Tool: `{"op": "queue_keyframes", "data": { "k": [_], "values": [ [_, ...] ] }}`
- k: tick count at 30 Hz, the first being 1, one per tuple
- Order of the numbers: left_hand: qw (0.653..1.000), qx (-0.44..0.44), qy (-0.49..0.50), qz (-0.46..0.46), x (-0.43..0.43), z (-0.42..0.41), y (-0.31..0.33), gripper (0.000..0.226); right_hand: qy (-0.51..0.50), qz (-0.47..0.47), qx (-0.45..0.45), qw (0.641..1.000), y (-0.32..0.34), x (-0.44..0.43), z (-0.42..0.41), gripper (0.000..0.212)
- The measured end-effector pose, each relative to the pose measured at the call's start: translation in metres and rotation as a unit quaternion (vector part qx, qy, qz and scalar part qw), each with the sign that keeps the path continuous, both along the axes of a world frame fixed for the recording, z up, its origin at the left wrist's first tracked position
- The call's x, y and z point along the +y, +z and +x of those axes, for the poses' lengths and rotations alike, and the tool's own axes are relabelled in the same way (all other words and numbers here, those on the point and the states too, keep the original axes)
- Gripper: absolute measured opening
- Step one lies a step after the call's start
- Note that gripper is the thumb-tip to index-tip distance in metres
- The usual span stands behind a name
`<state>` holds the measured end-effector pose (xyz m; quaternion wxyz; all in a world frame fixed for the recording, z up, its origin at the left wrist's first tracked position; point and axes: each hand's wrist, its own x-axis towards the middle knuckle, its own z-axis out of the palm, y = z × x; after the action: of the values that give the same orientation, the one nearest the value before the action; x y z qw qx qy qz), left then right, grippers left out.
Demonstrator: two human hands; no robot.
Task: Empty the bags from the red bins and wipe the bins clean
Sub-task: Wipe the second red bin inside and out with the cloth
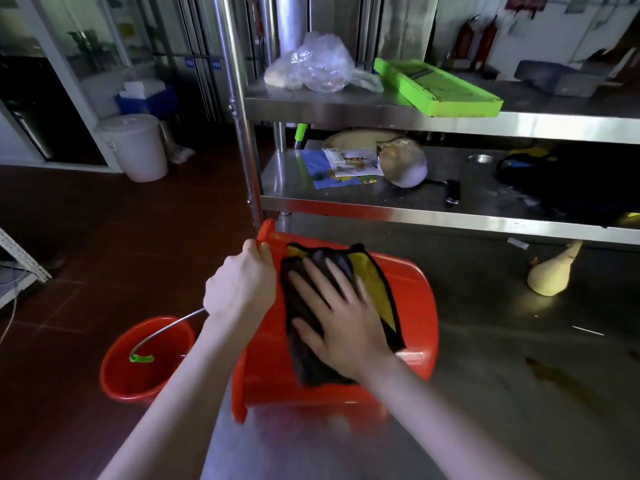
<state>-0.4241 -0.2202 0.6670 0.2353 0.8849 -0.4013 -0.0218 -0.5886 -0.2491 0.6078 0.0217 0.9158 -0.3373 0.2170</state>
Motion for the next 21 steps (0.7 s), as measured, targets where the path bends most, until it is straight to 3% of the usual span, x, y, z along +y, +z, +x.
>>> {"op": "queue_keyframes", "data": {
  "k": [6,9,12,13,16,19,21],
  "values": [
    [1.0,0.0,0.026,-0.01,0.009,-0.005,-0.007,0.043,-0.088,0.018,-0.02,0.996,-0.002,-0.022,-0.008,0.058],
    [0.998,-0.005,0.049,-0.026,0.013,-0.012,-0.011,0.044,-0.152,0.163,0.012,0.975,0.021,-0.088,-0.012,0.053],
    [0.997,-0.026,0.068,-0.034,0.018,-0.017,-0.016,0.047,-0.119,0.248,0.096,0.957,0.031,-0.137,-0.028,0.058],
    [0.996,-0.031,0.075,-0.033,0.017,-0.018,-0.017,0.047,-0.096,0.238,0.133,0.957,0.032,-0.141,-0.033,0.055],
    [0.995,-0.037,0.094,-0.022,0.011,-0.019,-0.016,0.05,-0.073,0.145,0.03,0.986,0.015,-0.122,-0.051,0.054],
    [0.995,-0.034,0.095,-0.022,0.011,-0.017,-0.018,0.047,-0.005,-0.009,-0.02,1.0,-0.023,-0.078,-0.092,0.056],
    [0.996,-0.041,0.071,-0.035,0.023,-0.02,-0.023,0.043,0.011,-0.034,-0.041,0.999,-0.048,-0.057,-0.12,0.061]
  ]
}}
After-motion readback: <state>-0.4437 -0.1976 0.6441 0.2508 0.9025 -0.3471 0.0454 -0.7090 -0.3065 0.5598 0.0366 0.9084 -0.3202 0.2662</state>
